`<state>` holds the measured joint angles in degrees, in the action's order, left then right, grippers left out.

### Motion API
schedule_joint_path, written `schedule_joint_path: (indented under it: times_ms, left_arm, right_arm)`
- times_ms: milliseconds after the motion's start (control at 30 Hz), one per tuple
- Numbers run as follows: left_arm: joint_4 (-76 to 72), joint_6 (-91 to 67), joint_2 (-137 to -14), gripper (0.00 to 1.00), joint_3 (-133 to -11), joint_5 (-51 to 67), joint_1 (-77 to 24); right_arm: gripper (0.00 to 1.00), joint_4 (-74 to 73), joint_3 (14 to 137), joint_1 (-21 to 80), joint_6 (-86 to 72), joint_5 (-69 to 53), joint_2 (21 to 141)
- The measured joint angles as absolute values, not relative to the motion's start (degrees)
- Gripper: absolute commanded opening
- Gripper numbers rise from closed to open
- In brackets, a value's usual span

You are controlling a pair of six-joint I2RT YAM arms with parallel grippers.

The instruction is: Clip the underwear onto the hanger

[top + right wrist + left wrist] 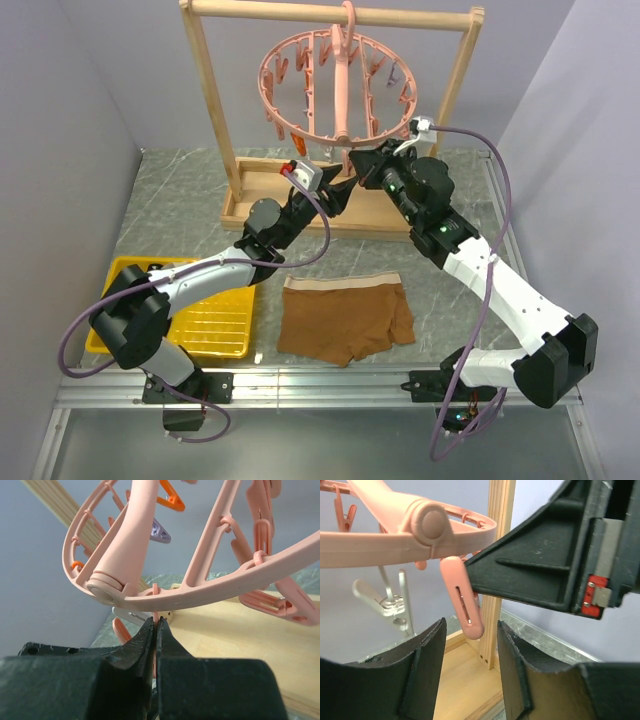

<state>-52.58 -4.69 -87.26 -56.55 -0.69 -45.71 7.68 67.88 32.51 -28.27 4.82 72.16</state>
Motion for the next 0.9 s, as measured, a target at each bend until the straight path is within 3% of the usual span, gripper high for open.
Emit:
schedule_joint_path:
  times_ms: [433, 567, 600, 700, 733, 833, 900]
  left_arm:
    - [-51.5, -5.2, -88.0, 0.42, -58.5, -0.7, -45.5]
    - [-51.3, -5.2, -88.9, 0.25, -59.9, -0.2, -45.4]
    - [-51.2, -5.2, -89.2, 0.16, -60.3, 0.1, -45.4]
    - [-51.2, -5.3, -89.8, 0.00, -60.9, 0.4, -45.2]
    - [-51.3, -5.2, -89.8, 0.00, -60.9, 0.6, -45.1]
    - [-51.4, -4.1, -90.0, 0.00, -60.9, 0.7, -44.9]
    - [-52.3, -3.5, -90.0, 0.00, -60.6, 0.7, -44.5]
  right_arm:
    - [0.00, 15.5, 63.2, 32.4, -22.9, 1.7, 70.5]
    - [0.00, 16.8, 62.4, 32.3, -21.6, 0.6, 70.3]
    - [0.00, 17.1, 62.3, 32.2, -21.2, 0.6, 70.2]
    - [0.13, 17.4, 62.3, 31.8, -20.6, 0.3, 70.1]
    - [0.28, 17.4, 62.3, 31.8, -20.3, 0.1, 70.1]
    - [0.46, 16.6, 62.3, 31.6, -19.0, -1.3, 69.6]
    - [0.51, 14.9, 62.2, 31.2, -18.1, -1.9, 68.9]
